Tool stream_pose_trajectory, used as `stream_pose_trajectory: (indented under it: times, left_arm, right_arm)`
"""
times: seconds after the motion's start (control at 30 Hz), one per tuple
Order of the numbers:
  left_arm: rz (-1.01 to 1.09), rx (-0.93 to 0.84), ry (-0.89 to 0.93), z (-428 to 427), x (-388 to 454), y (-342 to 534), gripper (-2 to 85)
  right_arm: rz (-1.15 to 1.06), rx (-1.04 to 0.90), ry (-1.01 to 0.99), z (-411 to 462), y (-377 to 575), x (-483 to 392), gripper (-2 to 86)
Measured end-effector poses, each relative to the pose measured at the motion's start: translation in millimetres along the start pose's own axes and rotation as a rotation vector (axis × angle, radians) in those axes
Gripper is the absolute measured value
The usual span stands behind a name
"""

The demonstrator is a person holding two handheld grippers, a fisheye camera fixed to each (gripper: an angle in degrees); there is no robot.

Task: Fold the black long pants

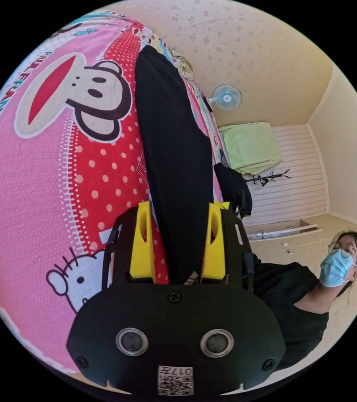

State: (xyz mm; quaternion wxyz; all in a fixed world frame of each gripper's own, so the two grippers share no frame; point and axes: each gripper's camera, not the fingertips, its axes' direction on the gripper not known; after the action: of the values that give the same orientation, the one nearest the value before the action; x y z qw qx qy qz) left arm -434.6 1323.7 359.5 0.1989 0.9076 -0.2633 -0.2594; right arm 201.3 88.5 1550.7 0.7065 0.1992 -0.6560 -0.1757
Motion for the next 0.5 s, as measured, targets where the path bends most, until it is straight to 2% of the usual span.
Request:
stream_pose_trajectory:
  times: [0.1,0.3,0.37,0.5]
  left_arm:
    - [-0.021,0.0,0.013,0,-5,12,13.2]
    - [-0.015,-0.018,0.198,26,-20,60,3.5]
    - [0.029,0.074,0.277,19,-10,88,2.4]
    - [0.178,0.139,0.361,1,42,134,2.3]
  right_arm:
    - [0.003,-0.028,0.026,9,-7,-7,11.3]
    - [-0.009,-0.077,-0.003,7,9,-15,4.0]
    - [-0.059,-0.025,-0.105,-13,23,-27,3.2]
    - [-0.244,-0.026,-0.154,-42,51,-84,2.2]
